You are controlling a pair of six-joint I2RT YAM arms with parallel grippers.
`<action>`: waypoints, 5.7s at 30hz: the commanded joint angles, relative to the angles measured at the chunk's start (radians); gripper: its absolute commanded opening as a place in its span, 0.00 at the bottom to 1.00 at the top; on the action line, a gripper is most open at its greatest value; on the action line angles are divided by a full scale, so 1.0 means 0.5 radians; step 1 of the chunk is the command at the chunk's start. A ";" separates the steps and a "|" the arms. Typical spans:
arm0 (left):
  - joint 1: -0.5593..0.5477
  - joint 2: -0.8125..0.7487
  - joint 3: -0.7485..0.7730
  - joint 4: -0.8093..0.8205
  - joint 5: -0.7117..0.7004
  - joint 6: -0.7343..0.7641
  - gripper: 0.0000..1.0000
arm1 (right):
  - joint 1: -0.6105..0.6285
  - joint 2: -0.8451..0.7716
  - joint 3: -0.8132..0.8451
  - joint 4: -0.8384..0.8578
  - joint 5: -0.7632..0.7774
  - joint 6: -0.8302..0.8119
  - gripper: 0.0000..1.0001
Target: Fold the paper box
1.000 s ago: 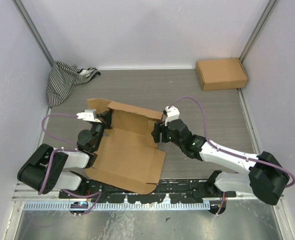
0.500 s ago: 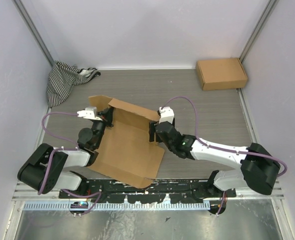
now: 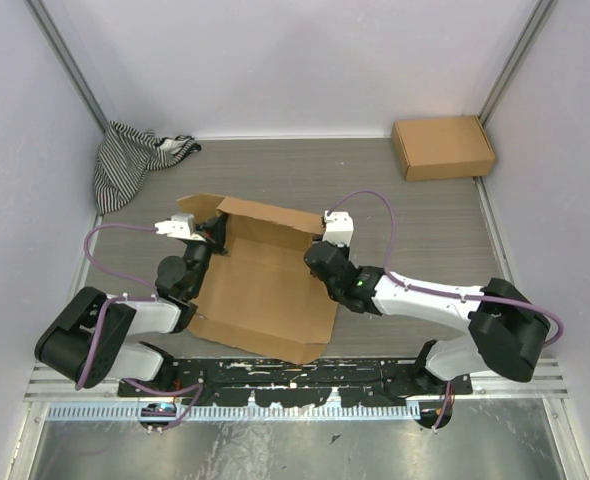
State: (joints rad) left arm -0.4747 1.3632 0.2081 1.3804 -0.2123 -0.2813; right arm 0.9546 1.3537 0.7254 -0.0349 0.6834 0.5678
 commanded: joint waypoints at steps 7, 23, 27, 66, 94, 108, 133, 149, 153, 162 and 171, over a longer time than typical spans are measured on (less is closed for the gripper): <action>-0.043 -0.100 0.062 -0.083 -0.017 0.047 0.00 | 0.007 0.137 0.133 0.077 0.448 0.065 0.22; -0.095 -0.572 0.509 -1.338 -0.175 0.048 0.51 | -0.512 0.378 0.225 0.321 0.231 -0.207 0.01; -0.093 -0.694 0.699 -1.720 -0.266 0.028 0.58 | -0.724 0.403 0.294 0.372 -0.146 -0.433 0.01; 0.793 0.820 0.847 -0.124 1.349 -0.805 0.56 | -1.445 0.552 0.787 -0.032 -1.541 -0.984 0.01; 0.350 0.419 0.640 -0.538 1.293 -0.492 0.57 | -1.446 0.590 0.829 -0.060 -1.583 -0.956 0.01; 0.155 0.249 0.721 -1.049 0.874 -0.155 0.62 | -1.439 0.546 0.758 -0.001 -1.627 -0.906 0.01; -0.036 0.433 1.043 -1.584 0.123 0.035 0.55 | -1.187 0.363 0.543 0.103 -1.263 -0.856 0.01; -0.247 0.582 1.475 -2.404 -0.813 0.069 0.00 | -1.060 0.351 0.533 0.074 -0.914 -0.543 0.01; -0.369 0.700 1.682 -2.642 -1.339 0.141 0.00 | -1.016 0.409 0.621 -0.036 -0.777 -0.386 0.01; -0.425 0.749 1.535 -2.319 -1.404 0.110 0.01 | -0.900 0.643 0.814 -0.150 -0.515 -0.189 0.01; -0.421 0.531 1.414 -2.347 -1.161 0.034 0.49 | -0.900 0.645 0.841 -0.153 -0.545 -0.183 0.01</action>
State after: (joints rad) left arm -0.6891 1.7008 0.9466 0.2176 -0.8230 -0.2390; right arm 0.5083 1.6745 1.1015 -0.1413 0.3779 0.4305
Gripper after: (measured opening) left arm 0.378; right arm 0.109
